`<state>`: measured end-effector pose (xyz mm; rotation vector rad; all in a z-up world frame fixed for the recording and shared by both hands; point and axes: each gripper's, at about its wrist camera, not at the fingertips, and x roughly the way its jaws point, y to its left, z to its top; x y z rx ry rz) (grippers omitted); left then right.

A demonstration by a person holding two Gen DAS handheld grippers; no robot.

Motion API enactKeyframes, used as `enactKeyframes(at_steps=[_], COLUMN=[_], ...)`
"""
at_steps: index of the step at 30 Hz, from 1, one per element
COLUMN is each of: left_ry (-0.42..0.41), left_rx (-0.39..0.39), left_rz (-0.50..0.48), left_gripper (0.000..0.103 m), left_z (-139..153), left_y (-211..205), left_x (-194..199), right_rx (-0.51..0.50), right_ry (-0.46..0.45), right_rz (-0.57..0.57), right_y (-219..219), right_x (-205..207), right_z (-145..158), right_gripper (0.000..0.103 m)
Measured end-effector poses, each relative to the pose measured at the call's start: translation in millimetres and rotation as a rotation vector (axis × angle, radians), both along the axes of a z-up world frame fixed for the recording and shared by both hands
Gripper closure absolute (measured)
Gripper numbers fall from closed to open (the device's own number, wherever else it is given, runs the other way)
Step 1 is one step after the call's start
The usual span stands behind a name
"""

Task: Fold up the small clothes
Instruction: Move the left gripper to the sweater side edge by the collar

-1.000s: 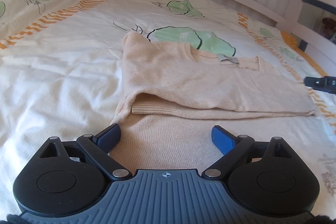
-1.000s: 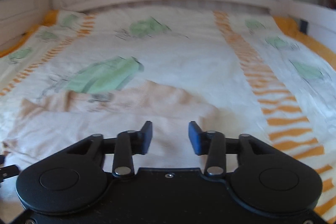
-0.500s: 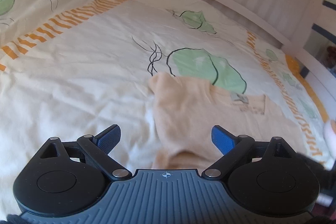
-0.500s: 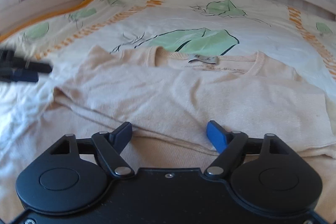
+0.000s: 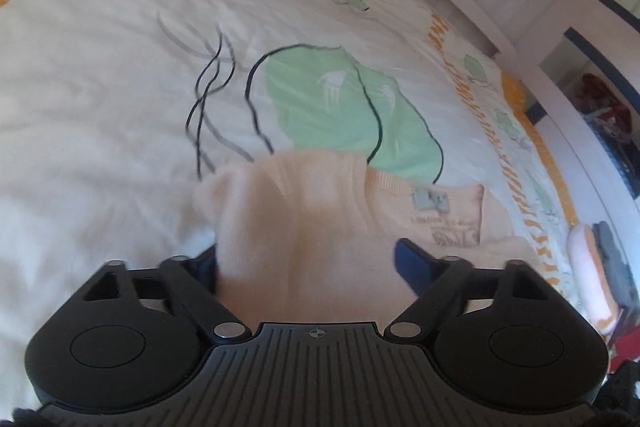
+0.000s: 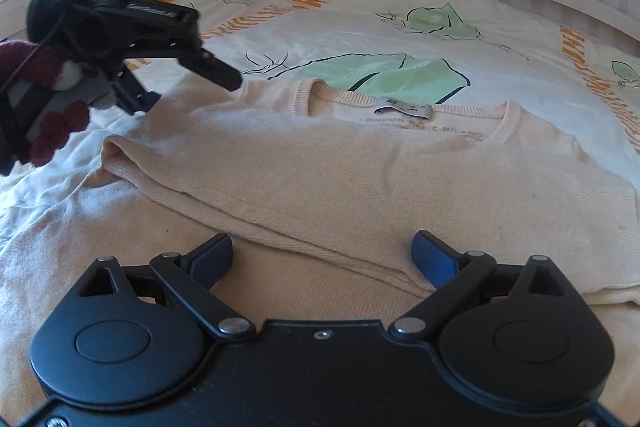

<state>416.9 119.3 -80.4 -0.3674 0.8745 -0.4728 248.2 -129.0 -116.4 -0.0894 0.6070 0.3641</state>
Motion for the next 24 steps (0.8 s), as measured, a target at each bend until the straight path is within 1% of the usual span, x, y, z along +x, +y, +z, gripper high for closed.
enactKeyframes(at_steps=[1,2,6,8,10,11,13,16,18,22,23,24], left_ry=[-0.023,-0.042,-0.088,-0.138,-0.159,-0.163,-0.177,-0.174,-0.173,-0.193,-0.190,-0.178], left_rx=[0.002,0.005,0.036,0.055,0.072,0.085,0.137,0.264,0.328,0.362,0.345,0.311], left_rz=[0.002,0.004,-0.002,-0.012,-0.002,0.008,0.040,0.093,0.117,0.146,0.160,0.182], left_gripper=[0.039,0.044,0.044,0.044,0.045,0.048,0.052,0.052,0.052,0.050,0.050,0.050], left_z=[1.5,3.2,6.6,6.5,5.5,4.2,2.6,-2.1,-5.0,-5.1,-3.8,-2.2], left_y=[-1.3,-2.4,-5.2,-3.8,-0.4,0.7,4.4,10.0,14.8,24.1,27.6,32.4], left_x=[1.8,3.4,3.5,-3.2,-6.5,-7.4,-6.2,-1.9,-0.4,-6.7,-8.2,-9.3], right_rx=[0.004,0.006,0.010,0.011,0.010,0.010,0.011,0.010,0.010,0.010,0.010,0.010], right_ry=[-0.001,-0.002,-0.004,-0.005,-0.006,-0.007,-0.007,-0.008,-0.008,-0.008,-0.008,-0.008], right_rz=[-0.001,-0.001,-0.002,-0.002,-0.002,-0.002,-0.002,-0.002,-0.002,-0.002,-0.002,-0.002], right_y=[-0.4,-0.6,-1.1,-1.5,-1.6,-1.7,-2.0,-1.8,-1.8,-1.8,-1.8,-1.8], right_x=[-0.2,-0.4,-2.0,-0.5,-0.4,-0.5,-0.3,-0.7,-0.8,-1.0,-1.1,-1.1], right_z=[-0.2,-0.4,-0.4,-0.5,-0.6,-0.8,-0.8,-0.9,-0.9,-0.9,-0.9,-0.9], right_gripper=[0.006,0.006,0.006,0.006,0.006,0.006,0.006,0.006,0.006,0.006,0.006,0.006])
